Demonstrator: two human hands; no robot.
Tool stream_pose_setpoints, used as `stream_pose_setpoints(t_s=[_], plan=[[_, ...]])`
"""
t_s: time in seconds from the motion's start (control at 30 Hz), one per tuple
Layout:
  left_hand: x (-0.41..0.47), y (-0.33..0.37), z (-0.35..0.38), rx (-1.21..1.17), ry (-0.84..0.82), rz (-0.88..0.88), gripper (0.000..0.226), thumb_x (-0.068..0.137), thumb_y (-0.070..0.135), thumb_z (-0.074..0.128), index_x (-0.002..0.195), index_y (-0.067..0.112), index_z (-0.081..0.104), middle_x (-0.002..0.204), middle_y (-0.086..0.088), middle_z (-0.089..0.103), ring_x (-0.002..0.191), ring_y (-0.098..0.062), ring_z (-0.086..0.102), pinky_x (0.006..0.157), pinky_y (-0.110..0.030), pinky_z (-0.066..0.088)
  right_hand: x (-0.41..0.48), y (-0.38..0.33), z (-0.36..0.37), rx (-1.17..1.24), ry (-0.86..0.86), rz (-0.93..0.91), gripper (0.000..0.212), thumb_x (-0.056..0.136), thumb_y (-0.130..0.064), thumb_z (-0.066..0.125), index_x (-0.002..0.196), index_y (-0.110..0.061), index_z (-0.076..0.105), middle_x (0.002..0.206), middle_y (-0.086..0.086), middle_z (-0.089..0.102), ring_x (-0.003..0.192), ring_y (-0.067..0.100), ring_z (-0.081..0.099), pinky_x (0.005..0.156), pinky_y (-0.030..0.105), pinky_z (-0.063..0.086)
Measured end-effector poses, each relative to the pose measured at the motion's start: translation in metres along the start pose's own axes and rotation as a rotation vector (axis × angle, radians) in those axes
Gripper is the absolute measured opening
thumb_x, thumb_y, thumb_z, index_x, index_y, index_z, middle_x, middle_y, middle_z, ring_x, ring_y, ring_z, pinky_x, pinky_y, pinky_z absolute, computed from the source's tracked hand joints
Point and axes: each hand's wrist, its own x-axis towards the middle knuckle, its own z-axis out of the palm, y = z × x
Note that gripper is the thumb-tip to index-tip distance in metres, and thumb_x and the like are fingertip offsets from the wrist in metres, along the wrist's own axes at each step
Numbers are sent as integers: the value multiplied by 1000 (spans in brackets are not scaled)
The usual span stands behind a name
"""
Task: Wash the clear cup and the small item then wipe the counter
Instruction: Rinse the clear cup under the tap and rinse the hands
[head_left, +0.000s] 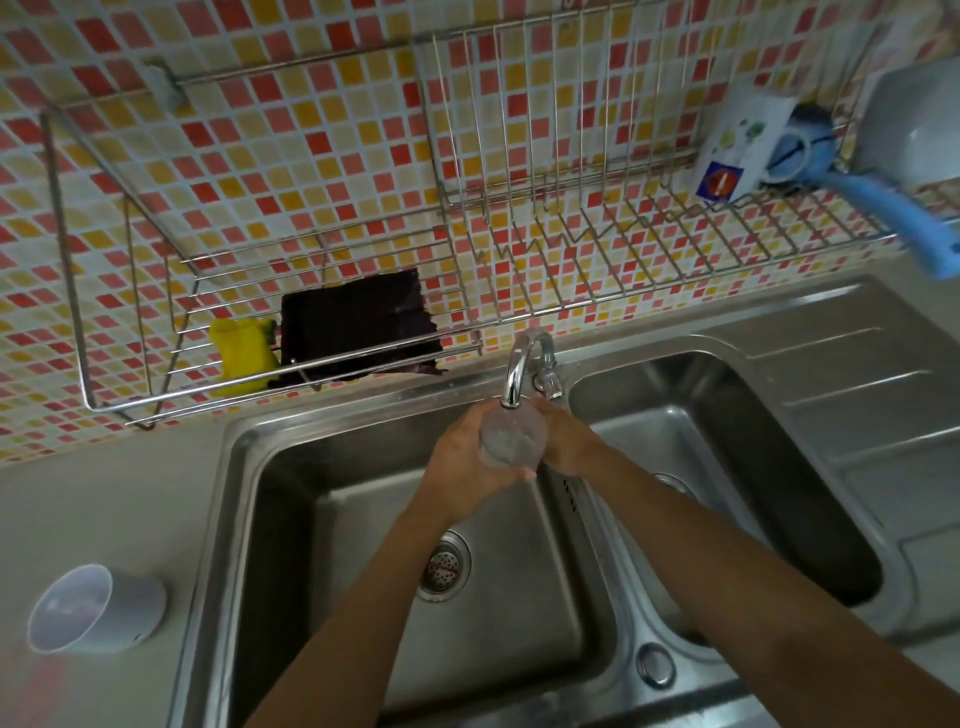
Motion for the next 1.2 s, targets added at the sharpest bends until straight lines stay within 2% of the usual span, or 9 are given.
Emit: stream_pose_setpoints(t_s=[0.17,0.37,0.47,0.57,0.67,0.83,0.93,1.03,1.2], plan=[[4,-7,-1,-53,99,-24,81,56,32,91,126,33,49,115,16,60,105,-2,58,89,-21,49,2,-3,-8,-51,-40,-4,52,92,5,45,142,2,35,154,15,25,142,29,22,114,33,17],[-5,-13,4,21,-24,14,82,55,34,91,125,30,50,115,13,60,103,-7,58,86,-20,48,7,-4,-7,-42,-109,-24,34,90,-6,58,124,-6,58,133,19,51,126,35,44,104,32,30],[-2,-10,6,-96,43,-54,79,56,30,91,123,31,51,113,13,60,103,-5,59,84,-19,50,4,-9,-14,-31,-110,-37,42,91,-2,54,132,-1,50,142,19,43,133,34,37,108,34,28],[-3,-8,8,-72,-44,-47,81,54,30,91,124,30,50,113,11,60,103,-7,59,85,-19,50,4,-13,-15,-53,-135,-73,34,92,-10,57,126,-5,57,132,16,52,125,28,45,106,29,31],[-11,-14,5,-37,-74,-77,77,56,30,91,121,31,50,111,13,60,99,-4,59,79,-11,46,8,-6,-12,-11,-117,-77,42,85,-3,61,127,-8,58,133,18,51,125,33,45,109,43,34],[-12,-19,0,-77,12,-123,78,56,28,91,123,27,50,112,11,59,101,-5,58,81,-12,46,11,1,-10,-57,-113,-105,59,75,8,58,130,-14,55,137,14,48,127,31,44,108,44,36],[-12,-12,4,-39,-83,-100,79,57,27,91,122,30,49,112,11,57,97,-1,56,74,-3,40,12,0,-14,-152,-146,-105,45,86,0,52,130,-11,53,138,15,46,126,31,42,106,38,35],[-14,-16,9,-77,-40,-126,76,58,23,91,122,26,50,109,15,58,92,10,54,69,2,39,13,6,-7,-207,-74,-153,56,82,-3,61,133,-21,51,140,5,46,130,24,41,106,43,37],[-20,-19,9,-26,-77,-103,76,58,31,90,122,28,51,115,12,57,100,-2,55,76,-8,41,12,-6,-15,-373,-27,-181,50,84,-18,67,130,-26,51,138,0,49,128,23,43,99,43,39]])
